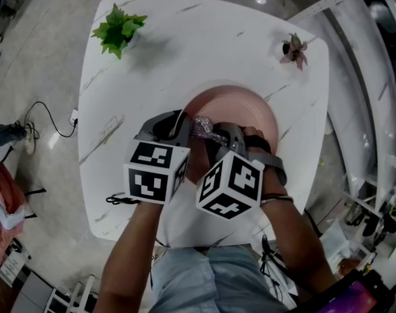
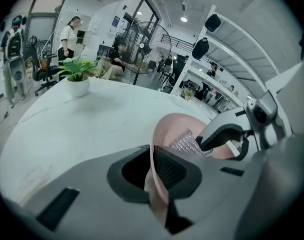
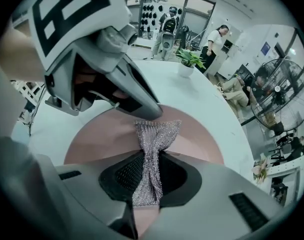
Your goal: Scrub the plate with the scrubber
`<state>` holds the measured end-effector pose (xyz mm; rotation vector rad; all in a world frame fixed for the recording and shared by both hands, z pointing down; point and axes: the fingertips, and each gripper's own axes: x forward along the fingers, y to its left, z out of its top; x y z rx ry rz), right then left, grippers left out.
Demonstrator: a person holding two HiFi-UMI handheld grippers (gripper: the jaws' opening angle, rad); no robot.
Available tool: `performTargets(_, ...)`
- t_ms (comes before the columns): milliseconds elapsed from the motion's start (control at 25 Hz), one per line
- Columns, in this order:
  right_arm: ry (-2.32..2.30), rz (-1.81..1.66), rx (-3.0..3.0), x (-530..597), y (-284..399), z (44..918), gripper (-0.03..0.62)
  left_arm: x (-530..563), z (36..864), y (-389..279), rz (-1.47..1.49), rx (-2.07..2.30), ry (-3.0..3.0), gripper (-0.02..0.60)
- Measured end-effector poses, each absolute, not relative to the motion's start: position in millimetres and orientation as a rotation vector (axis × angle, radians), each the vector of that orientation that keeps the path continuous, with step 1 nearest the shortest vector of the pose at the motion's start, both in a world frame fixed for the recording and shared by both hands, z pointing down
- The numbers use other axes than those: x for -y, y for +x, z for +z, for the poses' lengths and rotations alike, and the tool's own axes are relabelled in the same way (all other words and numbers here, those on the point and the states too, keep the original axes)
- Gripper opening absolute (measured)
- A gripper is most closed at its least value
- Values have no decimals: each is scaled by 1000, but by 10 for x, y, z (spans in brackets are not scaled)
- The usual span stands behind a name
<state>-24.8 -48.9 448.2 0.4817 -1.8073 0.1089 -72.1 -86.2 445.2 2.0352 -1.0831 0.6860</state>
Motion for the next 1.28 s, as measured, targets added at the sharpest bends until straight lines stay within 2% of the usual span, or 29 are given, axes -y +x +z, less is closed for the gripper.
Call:
performTargets(400, 407, 157, 1830, 24, -254, 4486, 87, 903, 4435, -722, 664, 1103, 2046, 26)
performTargets(720, 400, 251, 1797, -186, 53, 4523, 87, 909, 4459, -726, 672, 1112, 2050, 27)
performTargets(1280, 585, 339, 1705, 165, 647, 4521, 87, 904, 4444, -720, 684, 1119, 2047, 28)
